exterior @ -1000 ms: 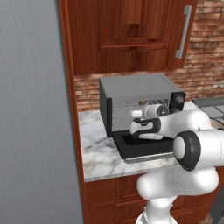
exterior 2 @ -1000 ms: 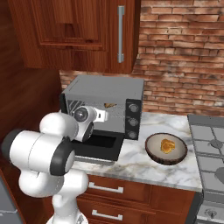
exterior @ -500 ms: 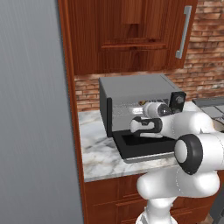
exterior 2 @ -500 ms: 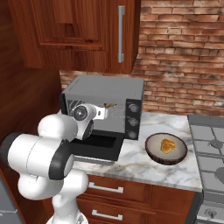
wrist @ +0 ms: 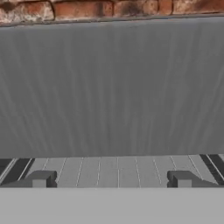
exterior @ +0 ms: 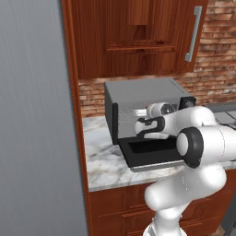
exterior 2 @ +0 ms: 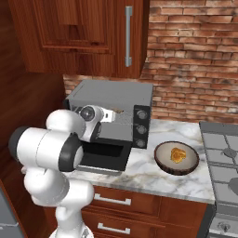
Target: Pick up the heated bread from the toaster oven and place it in the bowl. Then move the bread bowl to the dining counter.
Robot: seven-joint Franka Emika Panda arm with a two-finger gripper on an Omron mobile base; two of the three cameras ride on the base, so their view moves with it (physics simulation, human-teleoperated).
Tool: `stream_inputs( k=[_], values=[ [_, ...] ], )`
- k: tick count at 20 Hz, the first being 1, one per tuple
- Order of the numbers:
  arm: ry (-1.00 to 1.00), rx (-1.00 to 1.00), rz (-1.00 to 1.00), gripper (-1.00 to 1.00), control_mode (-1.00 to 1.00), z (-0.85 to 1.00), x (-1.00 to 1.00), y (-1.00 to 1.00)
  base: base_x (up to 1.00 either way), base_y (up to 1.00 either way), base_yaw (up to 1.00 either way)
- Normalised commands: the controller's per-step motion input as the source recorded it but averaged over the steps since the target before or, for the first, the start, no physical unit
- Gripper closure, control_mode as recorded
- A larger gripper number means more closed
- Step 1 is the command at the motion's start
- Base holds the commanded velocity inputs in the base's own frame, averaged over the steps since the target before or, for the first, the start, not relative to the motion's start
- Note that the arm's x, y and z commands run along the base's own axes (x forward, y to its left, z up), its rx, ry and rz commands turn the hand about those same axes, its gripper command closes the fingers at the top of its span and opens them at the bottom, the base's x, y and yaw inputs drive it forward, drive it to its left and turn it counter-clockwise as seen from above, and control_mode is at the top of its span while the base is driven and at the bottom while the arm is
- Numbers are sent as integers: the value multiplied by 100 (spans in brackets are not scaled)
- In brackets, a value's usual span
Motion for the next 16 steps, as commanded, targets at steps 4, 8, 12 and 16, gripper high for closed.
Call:
stream_inputs(
  k=[4,8,12,16],
  values=[
    [0,0,0,-100,-100,-34,25,0,0,0,0],
    [0,0,0,-100,-100,-45,11,0,0,0,0],
    [0,0,0,-100,-100,-40,13,0,0,0,0],
    [0,0,0,-100,-100,-33,16,0,0,0,0]
  ],
)
